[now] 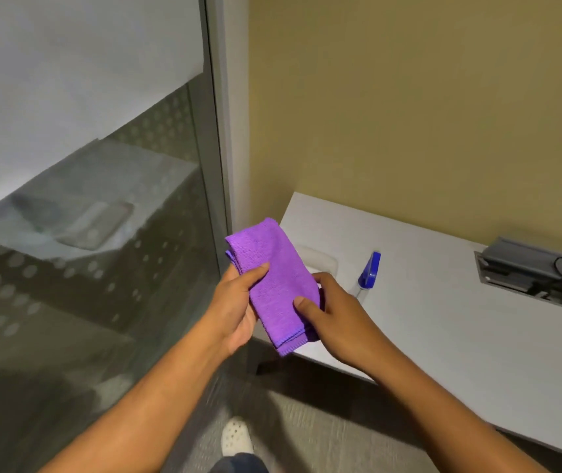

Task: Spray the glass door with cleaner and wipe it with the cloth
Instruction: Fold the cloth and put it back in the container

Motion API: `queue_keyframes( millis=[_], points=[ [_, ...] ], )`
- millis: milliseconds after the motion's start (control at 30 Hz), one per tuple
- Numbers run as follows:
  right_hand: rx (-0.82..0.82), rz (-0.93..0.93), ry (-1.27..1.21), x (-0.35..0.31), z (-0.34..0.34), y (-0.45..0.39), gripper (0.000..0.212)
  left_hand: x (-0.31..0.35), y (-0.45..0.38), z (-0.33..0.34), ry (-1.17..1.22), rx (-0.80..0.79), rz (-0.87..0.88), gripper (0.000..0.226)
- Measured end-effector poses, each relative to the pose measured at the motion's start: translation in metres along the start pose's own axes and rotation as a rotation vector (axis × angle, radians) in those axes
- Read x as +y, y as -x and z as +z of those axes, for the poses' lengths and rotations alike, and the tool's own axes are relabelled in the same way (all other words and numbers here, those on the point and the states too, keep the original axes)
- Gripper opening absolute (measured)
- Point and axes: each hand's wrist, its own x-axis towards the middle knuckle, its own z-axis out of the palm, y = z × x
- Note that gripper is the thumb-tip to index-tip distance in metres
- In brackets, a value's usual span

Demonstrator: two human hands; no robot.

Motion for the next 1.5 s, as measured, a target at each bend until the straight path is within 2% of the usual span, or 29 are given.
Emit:
queue_keyframes(
  millis=[200,267,367,500,567,667,867,1000,1133,1267,1500],
  points=[
    [-0.012,-0.071,0.218,-0.036,-0.047,-0.063,0.050,0.028,-0.048,0.023,0.095,-0.008,0.053,0.043],
    [-0.025,-0.103,0.298,-0.042,-0.068,-0.087,0.058,0.032,-0.061,0.032,0.130,-0.029,0.064,0.044],
    [-0.101,-0.128,0.372,-0.043,-0.102,-0.136,0.063,0.035,-0.084,0.048,0.162,-0.037,0.097,0.046],
    [-0.388,-0.137,0.314,-0.024,-0.135,-0.211,0.029,0.030,-0.113,0.067,0.168,0.032,0.157,0.048],
    [-0.491,-0.153,0.299,-0.008,-0.142,-0.241,0.024,0.024,-0.127,0.070,0.108,0.108,0.178,0.044],
    [-0.511,-0.226,0.371,0.020,-0.141,-0.277,0.024,0.011,-0.143,0.068,-0.021,0.222,0.181,0.035],
    [-0.613,-0.298,0.459,0.077,-0.113,-0.326,0.021,-0.027,-0.165,0.051,-0.194,0.421,0.175,0.034],
    [-0.638,-0.342,0.541,0.114,-0.094,-0.347,0.026,-0.055,-0.180,0.043,-0.392,0.537,0.109,0.024],
    [-0.639,-0.339,0.558,0.145,-0.083,-0.356,0.022,-0.073,-0.190,0.040,-0.639,0.540,0.102,0.025],
    [-0.621,-0.406,0.541,0.164,-0.081,-0.358,0.026,-0.084,-0.197,0.038,-0.718,0.533,0.053,0.034],
    [-0.596,-0.459,0.583,0.190,-0.071,-0.358,0.028,-0.101,-0.205,0.034,-0.758,0.535,-0.018,0.032]
  ],
)
